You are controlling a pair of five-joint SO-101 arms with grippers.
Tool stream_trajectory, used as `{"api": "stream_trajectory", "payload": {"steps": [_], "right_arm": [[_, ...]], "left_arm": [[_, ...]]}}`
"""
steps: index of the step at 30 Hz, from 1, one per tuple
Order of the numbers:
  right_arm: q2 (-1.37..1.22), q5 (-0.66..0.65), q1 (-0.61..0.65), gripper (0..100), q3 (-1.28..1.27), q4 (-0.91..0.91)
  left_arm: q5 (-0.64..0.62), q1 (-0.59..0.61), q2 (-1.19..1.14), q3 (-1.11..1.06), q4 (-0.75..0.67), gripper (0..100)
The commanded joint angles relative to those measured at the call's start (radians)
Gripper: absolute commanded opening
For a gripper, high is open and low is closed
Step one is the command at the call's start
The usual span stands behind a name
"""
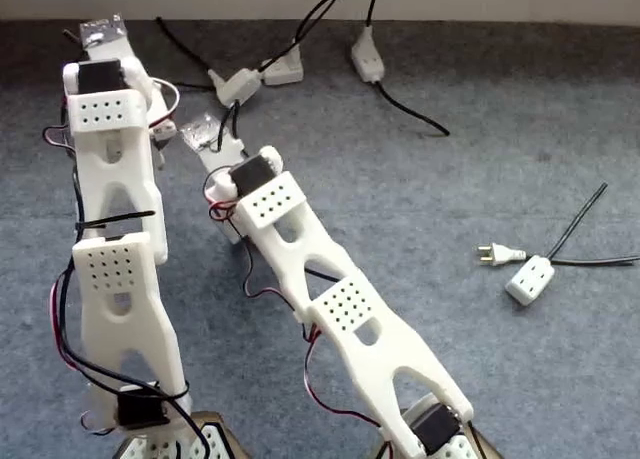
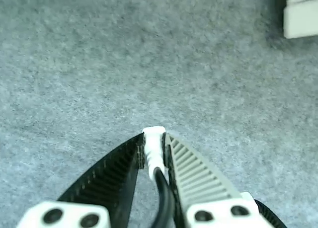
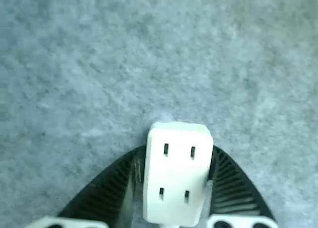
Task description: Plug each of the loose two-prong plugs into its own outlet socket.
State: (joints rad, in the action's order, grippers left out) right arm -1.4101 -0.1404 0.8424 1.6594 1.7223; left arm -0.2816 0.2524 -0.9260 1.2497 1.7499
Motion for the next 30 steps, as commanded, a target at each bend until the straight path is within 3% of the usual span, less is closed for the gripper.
{"api": "stream_trajectory", "payload": {"steps": [1, 9, 13, 21, 30], "right_arm": [[-0.042, -0.021, 0.14, 13.1, 0.062, 0.038], [-0.044, -0.011, 0.154, 14.2, 0.062, 0.039], [-0.041, 0.121, 0.111, 26.1, 0.064, 0.038], [0.077, 0.092, 0.041, 29.1, 0.099, 0.041], [0.289, 0.175, -0.185, 29.0, 0.096, 0.044]], "left_arm": [[-0.008, 0.035, 0.065, 0.039, 0.003, 1], [-0.006, 0.054, 0.065, 0.042, 0.003, 1], [-0.006, 0.058, 0.064, 0.042, 0.003, 1], [-0.008, 0.054, 0.064, 0.042, 0.003, 1], [-0.097, -0.044, 0.082, 0.03, 0.017, 1]]}}
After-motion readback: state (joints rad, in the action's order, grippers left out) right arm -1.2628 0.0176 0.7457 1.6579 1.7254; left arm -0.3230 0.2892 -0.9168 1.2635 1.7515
